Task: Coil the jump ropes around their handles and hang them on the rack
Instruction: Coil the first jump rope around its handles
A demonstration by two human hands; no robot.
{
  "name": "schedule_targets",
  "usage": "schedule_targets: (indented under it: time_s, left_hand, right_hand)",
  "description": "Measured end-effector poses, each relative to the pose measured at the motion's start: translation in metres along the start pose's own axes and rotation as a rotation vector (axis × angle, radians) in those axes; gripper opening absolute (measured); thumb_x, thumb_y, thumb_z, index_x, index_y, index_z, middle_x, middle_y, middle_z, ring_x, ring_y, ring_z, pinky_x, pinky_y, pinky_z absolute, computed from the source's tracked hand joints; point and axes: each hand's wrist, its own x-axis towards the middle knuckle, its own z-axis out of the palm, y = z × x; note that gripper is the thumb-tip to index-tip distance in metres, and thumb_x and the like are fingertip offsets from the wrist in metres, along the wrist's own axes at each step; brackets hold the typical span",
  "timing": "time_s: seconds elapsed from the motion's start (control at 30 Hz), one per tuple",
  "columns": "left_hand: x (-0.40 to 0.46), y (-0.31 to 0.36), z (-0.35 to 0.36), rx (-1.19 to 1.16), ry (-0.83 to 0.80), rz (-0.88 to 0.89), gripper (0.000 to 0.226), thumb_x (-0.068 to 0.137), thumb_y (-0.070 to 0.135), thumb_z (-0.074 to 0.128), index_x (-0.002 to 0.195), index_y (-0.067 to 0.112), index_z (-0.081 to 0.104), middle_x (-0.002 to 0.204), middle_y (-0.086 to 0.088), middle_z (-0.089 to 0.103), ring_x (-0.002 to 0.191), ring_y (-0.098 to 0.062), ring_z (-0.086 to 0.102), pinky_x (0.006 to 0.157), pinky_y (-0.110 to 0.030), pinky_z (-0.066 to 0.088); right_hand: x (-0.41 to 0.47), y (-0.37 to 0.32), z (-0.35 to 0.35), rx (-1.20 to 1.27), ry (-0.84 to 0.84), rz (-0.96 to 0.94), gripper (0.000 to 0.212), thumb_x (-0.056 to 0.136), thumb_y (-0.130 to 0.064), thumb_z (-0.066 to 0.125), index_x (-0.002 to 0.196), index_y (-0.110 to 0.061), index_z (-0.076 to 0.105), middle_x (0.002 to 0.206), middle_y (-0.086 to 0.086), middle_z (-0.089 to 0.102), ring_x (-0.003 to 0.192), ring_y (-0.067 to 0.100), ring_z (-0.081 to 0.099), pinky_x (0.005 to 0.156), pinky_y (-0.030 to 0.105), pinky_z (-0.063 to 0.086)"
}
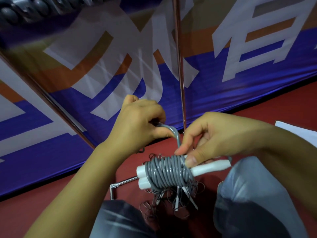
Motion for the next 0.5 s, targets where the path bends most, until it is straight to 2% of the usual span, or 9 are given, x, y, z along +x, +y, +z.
schedule_targets:
  time_s: [0.13,0.23,0.33,0.4,0.5]
  left_hand:
    - [-0.002,0.002,-0.002,0.144,0.110,0.069,0.046,0.066,0.055,0.067,0.062,0.011,0.055,0.059,0.001,0.052,0.056,-0.017,0.047,0.074,-0.032,0.026]
    - [-0.002,0.010,-0.004,0.357,0.242,0.214,0.044,0.070,0.043,0.076,0.064,0.008,0.049,0.061,-0.005,0.050,0.055,-0.024,0.046,0.069,-0.035,0.025]
    - [-0.004,0.016,-0.003,0.493,0.329,0.297,0.041,0.078,0.025,0.076,0.070,0.013,0.037,0.062,-0.007,0.047,0.059,-0.023,0.038,0.065,-0.037,0.026]
    - [-0.005,0.014,-0.003,0.520,0.370,0.286,0.038,0.070,0.003,0.073,0.070,0.013,0.036,0.061,-0.007,0.048,0.060,-0.022,0.036,0.066,-0.037,0.026]
    - [-0.007,0.010,-0.003,0.472,0.417,0.295,0.037,0.070,-0.006,0.068,0.072,0.013,0.036,0.071,-0.010,0.053,0.066,-0.023,0.038,0.068,-0.034,0.026]
  right_hand:
    - [0.008,0.009,0.001,-0.049,0.146,0.046,0.032,0.066,-0.008,0.083,0.081,-0.014,0.055,0.069,0.004,0.070,0.053,0.009,0.063,0.047,0.017,0.044]
    - [0.014,0.012,0.001,-0.170,0.211,0.098,0.041,0.065,-0.018,0.085,0.087,-0.018,0.051,0.073,0.001,0.072,0.060,0.016,0.067,0.053,0.027,0.049]
    - [0.019,0.014,0.001,-0.357,0.281,0.097,0.033,0.067,-0.028,0.084,0.081,-0.029,0.054,0.068,-0.004,0.070,0.060,0.011,0.066,0.052,0.023,0.048]
    - [0.022,0.017,0.001,-0.445,0.371,0.056,0.027,0.069,-0.030,0.083,0.069,-0.029,0.055,0.062,-0.005,0.064,0.050,0.000,0.056,0.050,0.017,0.042]
    - [0.025,0.023,0.000,-0.382,0.564,-0.048,0.019,0.071,-0.023,0.082,0.070,-0.027,0.063,0.060,-0.009,0.059,0.047,-0.005,0.051,0.049,0.010,0.036]
